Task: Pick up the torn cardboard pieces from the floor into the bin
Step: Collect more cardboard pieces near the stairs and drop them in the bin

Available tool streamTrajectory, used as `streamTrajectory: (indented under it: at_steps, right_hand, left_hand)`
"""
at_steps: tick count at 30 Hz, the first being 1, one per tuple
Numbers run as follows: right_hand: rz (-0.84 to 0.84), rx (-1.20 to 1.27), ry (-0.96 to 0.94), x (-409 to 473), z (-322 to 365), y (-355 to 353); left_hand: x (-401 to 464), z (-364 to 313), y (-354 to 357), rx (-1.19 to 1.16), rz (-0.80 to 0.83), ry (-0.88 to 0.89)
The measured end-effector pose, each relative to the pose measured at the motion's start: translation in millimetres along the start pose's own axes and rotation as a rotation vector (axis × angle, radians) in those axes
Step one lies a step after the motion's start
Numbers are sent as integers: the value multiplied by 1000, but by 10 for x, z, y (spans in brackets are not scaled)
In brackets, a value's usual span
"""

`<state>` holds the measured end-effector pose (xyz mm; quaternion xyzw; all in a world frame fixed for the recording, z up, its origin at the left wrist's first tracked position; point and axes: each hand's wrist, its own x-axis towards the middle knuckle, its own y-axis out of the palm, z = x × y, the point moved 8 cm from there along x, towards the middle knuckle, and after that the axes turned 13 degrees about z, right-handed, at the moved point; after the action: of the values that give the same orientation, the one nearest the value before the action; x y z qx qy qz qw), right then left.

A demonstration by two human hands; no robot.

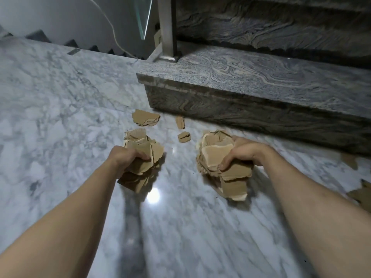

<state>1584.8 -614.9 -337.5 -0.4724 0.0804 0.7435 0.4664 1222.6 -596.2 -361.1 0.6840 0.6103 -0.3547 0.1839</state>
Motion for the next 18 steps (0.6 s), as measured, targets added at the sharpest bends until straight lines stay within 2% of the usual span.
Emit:
streamTrajectory:
  at_steps: [2,5,8,10,13,18]
  right_hand:
    - [43,-149,132,79,-115,275]
    - [54,-178,224,218,-256,547]
    - [-43,-300,265,230,-203,571]
    - [-142,-380,294,198,-146,550]
    - [-188,-386,279,185,-106,572]
    - [-172,-318,179,188,35,524]
  left_hand:
    - [-38,177,-178,0,-40,-33]
    - [-84,457,-313,-6,-58,-96]
    - [-88,642,-279,-7,-35,-144]
    - [-65,668,-290,30,-81,-147]
    - [118,767,-395,109,-169,-152]
    - [-55,663,-224,14,-130,-102]
